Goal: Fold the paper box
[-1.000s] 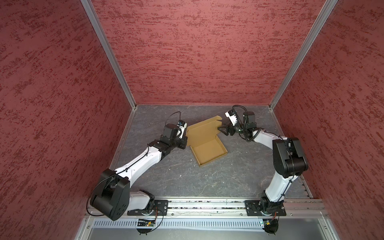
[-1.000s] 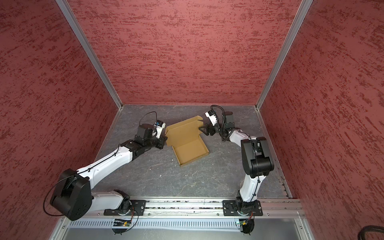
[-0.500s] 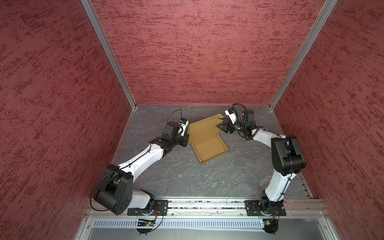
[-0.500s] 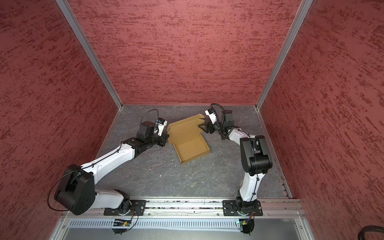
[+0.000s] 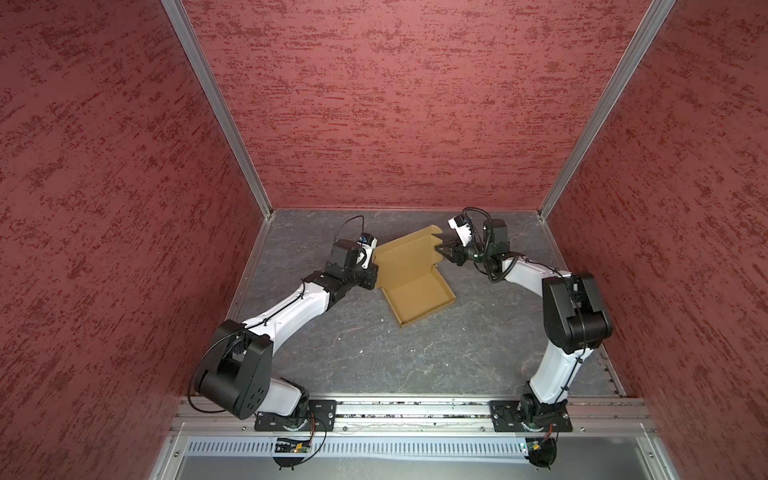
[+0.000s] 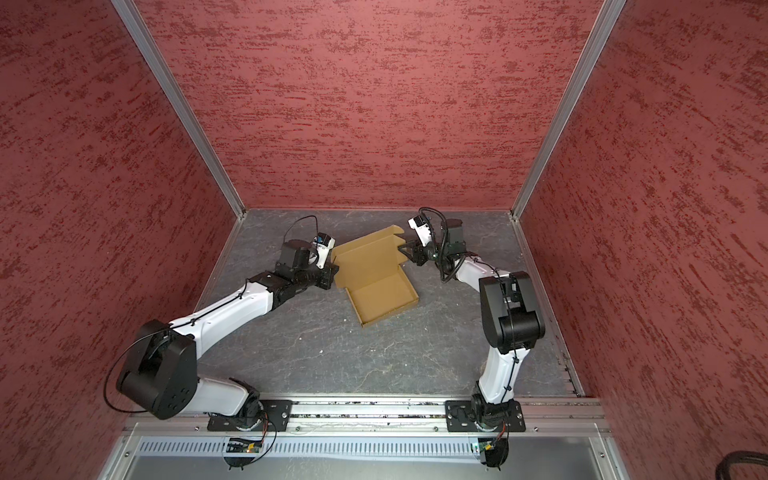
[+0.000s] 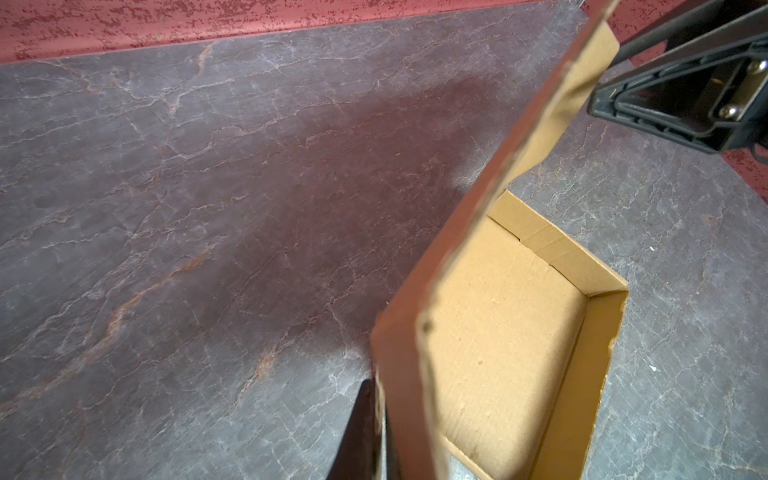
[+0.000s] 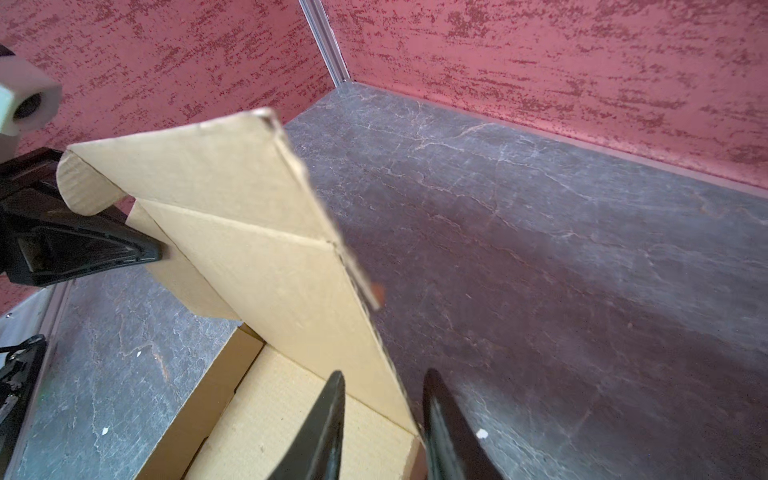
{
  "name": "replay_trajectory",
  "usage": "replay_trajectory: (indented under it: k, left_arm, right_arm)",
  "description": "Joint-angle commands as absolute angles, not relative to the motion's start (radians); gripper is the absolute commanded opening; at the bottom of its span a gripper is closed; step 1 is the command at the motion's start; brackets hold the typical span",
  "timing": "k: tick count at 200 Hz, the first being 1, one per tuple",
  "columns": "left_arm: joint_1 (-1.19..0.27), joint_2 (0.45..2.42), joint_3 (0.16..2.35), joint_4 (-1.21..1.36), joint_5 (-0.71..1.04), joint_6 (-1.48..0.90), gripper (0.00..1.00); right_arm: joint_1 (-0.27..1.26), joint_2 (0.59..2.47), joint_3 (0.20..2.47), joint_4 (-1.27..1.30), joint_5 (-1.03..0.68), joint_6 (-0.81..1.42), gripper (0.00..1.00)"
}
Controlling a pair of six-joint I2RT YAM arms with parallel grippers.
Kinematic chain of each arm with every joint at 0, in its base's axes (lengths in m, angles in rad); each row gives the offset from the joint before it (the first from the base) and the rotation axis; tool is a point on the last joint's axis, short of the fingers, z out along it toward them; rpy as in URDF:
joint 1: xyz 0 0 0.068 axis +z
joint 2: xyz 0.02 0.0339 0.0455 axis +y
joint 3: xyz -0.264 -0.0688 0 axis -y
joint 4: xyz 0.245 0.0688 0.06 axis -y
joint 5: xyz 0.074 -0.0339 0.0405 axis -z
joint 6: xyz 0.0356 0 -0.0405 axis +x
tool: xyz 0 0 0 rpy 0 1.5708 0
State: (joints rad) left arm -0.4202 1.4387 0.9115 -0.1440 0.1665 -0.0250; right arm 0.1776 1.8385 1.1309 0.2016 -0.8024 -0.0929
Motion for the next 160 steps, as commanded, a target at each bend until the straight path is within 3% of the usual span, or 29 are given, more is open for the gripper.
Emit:
replay_trajectory:
  k: [1, 104, 160]
  left_arm:
    - [-0.413, 1.460, 0.949, -0.097, 0.197, -0.016, 0.09]
    - [-0.402, 1.503, 0.998, -0.106, 0.190, -0.041, 0.08]
    - [-0.410, 1.532, 1.042, -0.159, 0.136, -0.057, 0.05]
  right_arm:
    - [0.205, 1.783, 1.105, 0.234, -0.737, -0.104, 0.29]
    - [0.283, 1.632, 0.960, 0.309, -0.448, -0.075, 0.05]
    - [0.367, 1.545, 0.866, 0.332, -0.279, -0.067, 0.03]
